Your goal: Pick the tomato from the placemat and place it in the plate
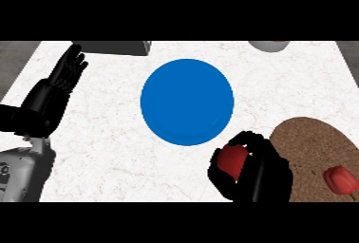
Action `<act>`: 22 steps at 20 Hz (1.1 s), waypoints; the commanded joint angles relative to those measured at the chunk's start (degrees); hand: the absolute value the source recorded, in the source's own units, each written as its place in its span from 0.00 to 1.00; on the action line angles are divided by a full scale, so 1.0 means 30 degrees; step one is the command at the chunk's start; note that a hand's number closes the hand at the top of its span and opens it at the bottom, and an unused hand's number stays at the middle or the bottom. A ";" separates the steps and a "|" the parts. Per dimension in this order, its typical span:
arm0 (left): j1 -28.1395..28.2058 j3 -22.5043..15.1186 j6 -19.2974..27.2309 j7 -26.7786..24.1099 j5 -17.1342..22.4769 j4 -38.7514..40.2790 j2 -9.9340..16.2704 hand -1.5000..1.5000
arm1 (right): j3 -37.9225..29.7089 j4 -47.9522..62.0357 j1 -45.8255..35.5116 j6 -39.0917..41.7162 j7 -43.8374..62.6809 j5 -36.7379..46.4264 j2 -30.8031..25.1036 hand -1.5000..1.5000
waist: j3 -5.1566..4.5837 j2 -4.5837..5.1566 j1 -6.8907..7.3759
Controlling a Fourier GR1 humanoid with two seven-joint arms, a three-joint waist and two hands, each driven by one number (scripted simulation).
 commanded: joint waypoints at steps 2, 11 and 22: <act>-0.0554 -0.0503 0.0270 0.0153 -0.0449 -0.0031 -0.0355 0.50 | -0.2868 0.3791 -0.4460 -0.0099 0.3615 -0.2553 0.0647 1.00 | 0.0015 -0.0016 0.0287; -0.1393 0.0131 -0.0272 0.0358 0.0136 0.0840 0.0028 0.50 | -0.7042 1.1420 -0.9428 -0.3193 0.2793 -0.6489 0.0665 1.00 | 0.0065 0.0038 0.0403; -0.1095 -0.0639 -0.0198 0.0201 -0.0293 0.0501 -0.0552 0.50 | -0.8740 1.7913 -1.3560 -1.0116 -0.0888 -0.9475 0.0669 0.00 | 0.0067 0.0047 0.1067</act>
